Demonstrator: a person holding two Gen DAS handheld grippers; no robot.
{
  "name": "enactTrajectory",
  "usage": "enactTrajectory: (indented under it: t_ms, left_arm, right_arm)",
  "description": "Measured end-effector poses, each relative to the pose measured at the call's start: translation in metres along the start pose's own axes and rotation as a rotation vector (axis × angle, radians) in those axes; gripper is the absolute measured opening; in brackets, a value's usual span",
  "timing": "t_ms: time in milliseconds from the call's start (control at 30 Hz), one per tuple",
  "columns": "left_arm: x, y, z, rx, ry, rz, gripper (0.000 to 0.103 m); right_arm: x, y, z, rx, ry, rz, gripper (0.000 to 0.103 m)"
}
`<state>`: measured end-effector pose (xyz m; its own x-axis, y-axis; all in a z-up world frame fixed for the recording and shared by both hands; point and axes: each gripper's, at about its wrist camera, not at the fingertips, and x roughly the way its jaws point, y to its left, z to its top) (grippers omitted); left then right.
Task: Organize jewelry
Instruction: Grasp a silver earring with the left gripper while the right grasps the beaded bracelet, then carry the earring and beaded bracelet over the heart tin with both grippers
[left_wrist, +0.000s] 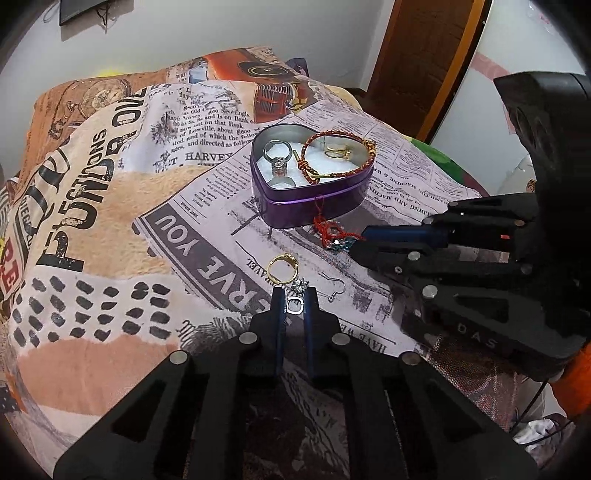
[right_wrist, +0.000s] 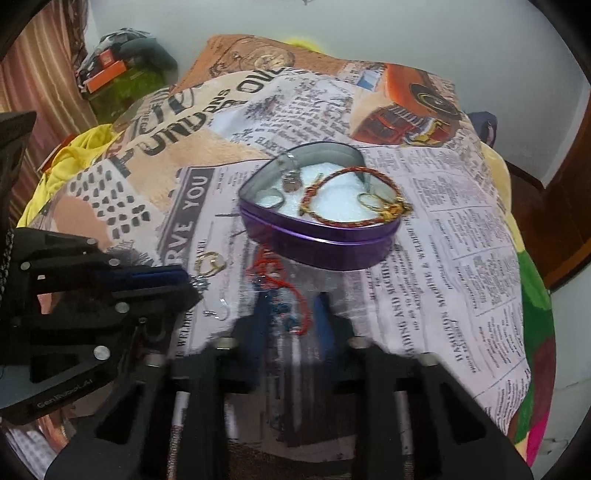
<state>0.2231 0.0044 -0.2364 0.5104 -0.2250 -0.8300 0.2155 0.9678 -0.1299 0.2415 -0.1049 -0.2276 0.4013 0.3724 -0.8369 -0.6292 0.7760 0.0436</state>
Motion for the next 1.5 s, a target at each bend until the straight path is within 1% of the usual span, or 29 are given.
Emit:
enactTrajectory:
  t_ms: [133,400,667,967,1200,1367,1500]
  left_arm:
    - [-0.006,-0.003,-0.003,0.009,-0.008,0.012,0.008]
    - [-0.026,-0.004,-0.001,0.001,-0.041,0.025,0.008]
    - [-0.056,-0.007,0.012,0.002,-0.11,0.045,0.008]
    - [-0.074,-0.009,0.037,0.012,-0.182,0.051,0.008]
    - [-0.069,-0.011,0.053,0.005,-0.206,0.031,0.008]
    - [-0.054,-0.013,0.061,0.007,-0.194,0.015,0.008]
    - [-0.041,-0.01,0.066,0.006,-0.178,0.007,0.008]
  right_arm:
    - [-0.005,0.0,0.0,0.021,-0.006,-0.006,0.008]
    - [-0.035,-0.013,-0.002,0.07,-0.058,-0.035,0.008]
    - [-0.067,-0.019,0.001,0.094,-0.129,-0.064,0.008]
    - [-0.09,-0.022,0.011,0.11,-0.206,-0.09,0.008]
    - [-0.097,-0.025,0.022,0.117,-0.253,-0.09,0.008]
    - [-0.091,-0.024,0.031,0.113,-0.263,-0.075,0.008]
    - [-0.08,-0.025,0.035,0.108,-0.253,-0.059,0.008]
